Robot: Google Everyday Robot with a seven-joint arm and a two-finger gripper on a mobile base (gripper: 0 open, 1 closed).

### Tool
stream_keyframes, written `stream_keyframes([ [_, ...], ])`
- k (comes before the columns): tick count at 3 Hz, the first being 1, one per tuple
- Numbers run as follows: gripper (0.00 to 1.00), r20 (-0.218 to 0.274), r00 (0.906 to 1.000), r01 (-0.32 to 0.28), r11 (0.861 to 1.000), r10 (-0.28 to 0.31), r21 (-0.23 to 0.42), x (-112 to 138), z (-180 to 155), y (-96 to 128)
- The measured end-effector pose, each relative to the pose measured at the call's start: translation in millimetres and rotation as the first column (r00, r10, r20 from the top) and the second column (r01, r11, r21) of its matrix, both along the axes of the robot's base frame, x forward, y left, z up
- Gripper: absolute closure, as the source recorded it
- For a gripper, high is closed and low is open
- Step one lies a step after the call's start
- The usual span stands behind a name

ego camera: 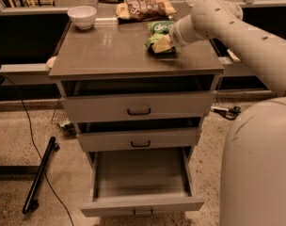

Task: Place green rice chip bag into bottom drawer

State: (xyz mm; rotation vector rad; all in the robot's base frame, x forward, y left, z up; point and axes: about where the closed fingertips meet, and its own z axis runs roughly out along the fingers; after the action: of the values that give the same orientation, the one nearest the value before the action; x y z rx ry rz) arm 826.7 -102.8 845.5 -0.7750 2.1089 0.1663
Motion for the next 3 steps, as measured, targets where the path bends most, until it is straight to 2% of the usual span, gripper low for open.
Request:
stream_keyframes([
  [1, 0.93, 0.081, 0.9942, -0.076, 0.995, 0.071, 0.063, -20.8, 27.1, -4.5],
  [2, 1.00, 0.169, 0.9746, -0.167, 0.980, 0.147, 0.109, -61.3, 56.7, -18.4],
  [3, 1.00, 0.258, 0.9430, -0.244, 0.964, 0.211, 0.104, -111.0, 76.8, -32.0],
])
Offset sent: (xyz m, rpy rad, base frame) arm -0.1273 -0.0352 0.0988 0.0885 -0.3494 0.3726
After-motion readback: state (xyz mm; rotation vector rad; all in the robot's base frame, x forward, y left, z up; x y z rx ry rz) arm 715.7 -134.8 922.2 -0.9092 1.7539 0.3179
